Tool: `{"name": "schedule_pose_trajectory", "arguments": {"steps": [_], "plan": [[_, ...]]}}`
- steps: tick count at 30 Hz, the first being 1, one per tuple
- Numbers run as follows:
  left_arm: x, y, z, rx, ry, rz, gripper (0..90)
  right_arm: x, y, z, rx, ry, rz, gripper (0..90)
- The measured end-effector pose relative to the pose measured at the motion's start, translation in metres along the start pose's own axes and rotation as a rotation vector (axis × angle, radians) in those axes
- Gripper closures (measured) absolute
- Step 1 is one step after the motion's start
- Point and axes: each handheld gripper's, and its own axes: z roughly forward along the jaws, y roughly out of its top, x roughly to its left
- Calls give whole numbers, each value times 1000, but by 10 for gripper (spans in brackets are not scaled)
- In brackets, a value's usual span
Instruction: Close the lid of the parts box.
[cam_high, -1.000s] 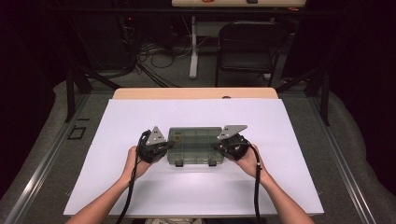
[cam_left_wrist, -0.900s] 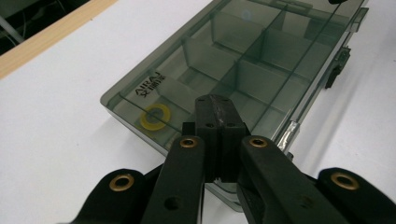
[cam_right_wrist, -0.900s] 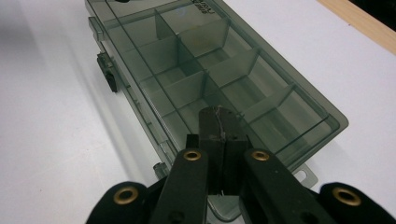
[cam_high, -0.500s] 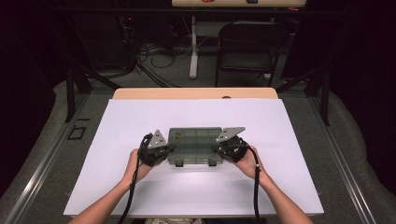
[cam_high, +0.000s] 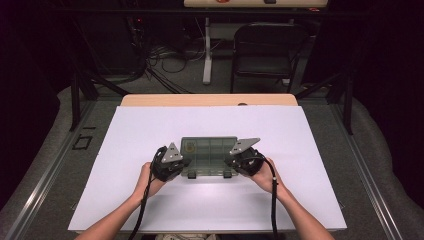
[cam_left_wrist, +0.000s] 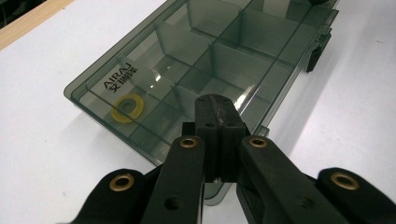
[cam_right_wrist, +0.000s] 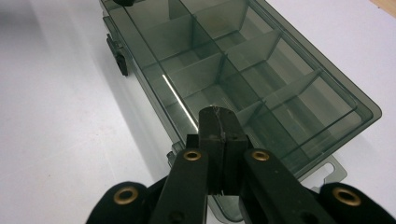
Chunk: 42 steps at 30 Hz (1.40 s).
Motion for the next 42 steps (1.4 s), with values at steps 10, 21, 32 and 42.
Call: {"name": "schedule_pose_trajectory", "arguments": {"steps": [10, 21, 32, 42], "plan": [[-3, -7, 5, -16, 3, -16, 900, -1, -5, 4, 11, 33, 32, 900], [-2, -7, 5, -17, 8, -20, 900, -5, -11, 4, -28, 41, 74, 900], [2, -5, 1, -34, 2, -37, 713, -8, -14, 1, -55, -5, 74, 783], [3, 1, -10, -46, 22, -35, 328, -7, -9, -9, -98, -20, 90, 386]]}}
